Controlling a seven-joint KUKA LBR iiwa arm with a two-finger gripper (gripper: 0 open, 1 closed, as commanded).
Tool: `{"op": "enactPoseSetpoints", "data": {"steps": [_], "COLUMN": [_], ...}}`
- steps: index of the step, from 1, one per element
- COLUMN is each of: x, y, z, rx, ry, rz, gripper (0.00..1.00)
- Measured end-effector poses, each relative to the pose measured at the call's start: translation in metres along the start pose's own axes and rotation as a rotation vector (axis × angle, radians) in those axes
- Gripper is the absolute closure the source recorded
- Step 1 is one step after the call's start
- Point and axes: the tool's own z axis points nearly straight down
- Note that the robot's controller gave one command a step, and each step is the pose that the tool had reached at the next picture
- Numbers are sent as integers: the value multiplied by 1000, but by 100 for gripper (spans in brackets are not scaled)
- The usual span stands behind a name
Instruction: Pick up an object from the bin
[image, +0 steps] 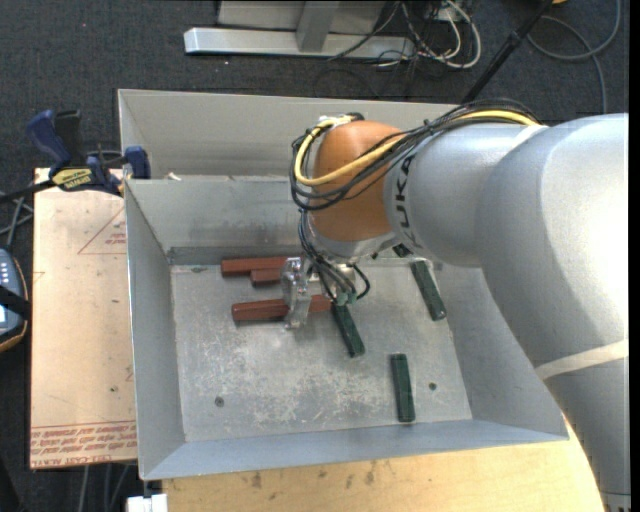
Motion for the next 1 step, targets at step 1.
{"op": "enactPoseSetpoints", "data": {"steps": [1], "x": [0], "y": [0], "z": [0], "rx": [0], "ry": [0], "rz": [0], "gripper": [100]}}
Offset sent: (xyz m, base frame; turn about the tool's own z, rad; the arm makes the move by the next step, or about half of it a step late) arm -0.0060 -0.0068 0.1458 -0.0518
